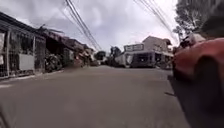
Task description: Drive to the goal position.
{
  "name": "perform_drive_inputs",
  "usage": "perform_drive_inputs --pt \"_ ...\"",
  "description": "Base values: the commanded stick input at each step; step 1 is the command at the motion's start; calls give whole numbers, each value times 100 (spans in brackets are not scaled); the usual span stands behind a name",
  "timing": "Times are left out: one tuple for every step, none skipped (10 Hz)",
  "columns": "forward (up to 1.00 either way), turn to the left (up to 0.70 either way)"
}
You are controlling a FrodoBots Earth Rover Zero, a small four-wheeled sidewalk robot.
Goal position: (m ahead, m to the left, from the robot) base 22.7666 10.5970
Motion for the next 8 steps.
perform_drive_inputs --pt "70 0" --pt "70 0" --pt "70 0" --pt "70 0" --pt "70 0" --pt "70 0" --pt "70 0" --pt "70 0"
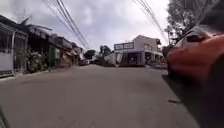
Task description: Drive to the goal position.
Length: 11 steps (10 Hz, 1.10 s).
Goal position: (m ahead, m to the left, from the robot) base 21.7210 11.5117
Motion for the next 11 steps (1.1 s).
perform_drive_inputs --pt "70 0" --pt "70 0" --pt "70 1" --pt "70 2" --pt "70 2" --pt "70 2" --pt "70 2" --pt "70 2" --pt "70 2" --pt "70 2" --pt "70 2"
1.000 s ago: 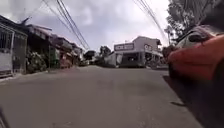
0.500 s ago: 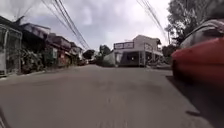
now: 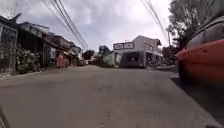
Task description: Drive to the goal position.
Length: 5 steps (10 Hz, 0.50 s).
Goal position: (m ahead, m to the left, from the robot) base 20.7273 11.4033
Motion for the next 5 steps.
perform_drive_inputs --pt "70 3" --pt "70 3" --pt "70 13" --pt "70 35" --pt "70 35"
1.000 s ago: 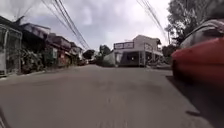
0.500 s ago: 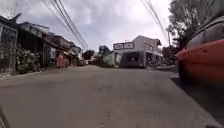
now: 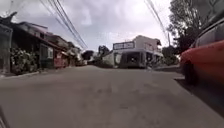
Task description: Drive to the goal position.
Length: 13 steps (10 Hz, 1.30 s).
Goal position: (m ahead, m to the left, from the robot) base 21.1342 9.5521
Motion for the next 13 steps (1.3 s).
perform_drive_inputs --pt "70 13" --pt "70 2" --pt "70 0" --pt "70 0" --pt "70 0" --pt "70 0" --pt "70 0" --pt "70 0" --pt "70 0" --pt "70 0" --pt "70 0" --pt "70 0" --pt "70 0"
